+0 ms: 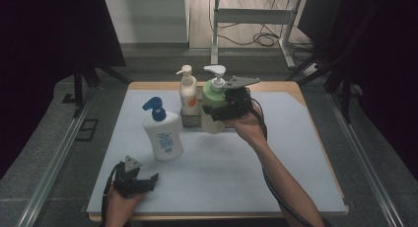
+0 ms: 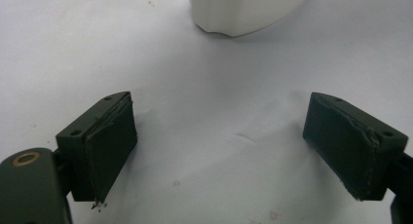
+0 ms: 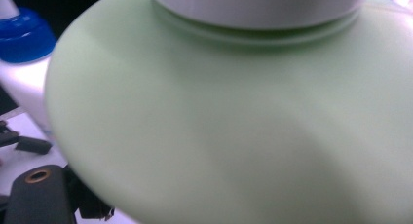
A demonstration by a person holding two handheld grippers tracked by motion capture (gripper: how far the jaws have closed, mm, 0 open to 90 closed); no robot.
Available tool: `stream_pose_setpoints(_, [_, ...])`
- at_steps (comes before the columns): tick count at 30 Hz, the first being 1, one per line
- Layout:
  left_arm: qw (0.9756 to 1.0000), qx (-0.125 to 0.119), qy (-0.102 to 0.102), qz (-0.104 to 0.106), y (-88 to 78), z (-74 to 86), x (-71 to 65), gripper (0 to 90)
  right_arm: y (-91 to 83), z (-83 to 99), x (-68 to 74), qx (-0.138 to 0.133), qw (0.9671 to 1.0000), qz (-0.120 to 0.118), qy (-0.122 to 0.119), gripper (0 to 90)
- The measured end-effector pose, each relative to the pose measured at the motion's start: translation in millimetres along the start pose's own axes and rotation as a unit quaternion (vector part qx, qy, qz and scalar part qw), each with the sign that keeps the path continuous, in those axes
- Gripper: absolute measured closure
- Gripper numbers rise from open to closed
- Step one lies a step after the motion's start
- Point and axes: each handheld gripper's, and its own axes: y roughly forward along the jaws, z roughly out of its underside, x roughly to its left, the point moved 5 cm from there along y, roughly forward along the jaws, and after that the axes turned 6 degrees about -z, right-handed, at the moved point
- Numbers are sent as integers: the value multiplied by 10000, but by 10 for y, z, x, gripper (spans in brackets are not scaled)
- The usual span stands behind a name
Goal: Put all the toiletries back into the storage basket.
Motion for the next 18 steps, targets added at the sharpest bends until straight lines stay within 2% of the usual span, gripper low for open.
stream_pose_setpoints(18, [10000,21,-2,1,-2,1,-1,120,149,-154,-350,-83,9987,467,188,123])
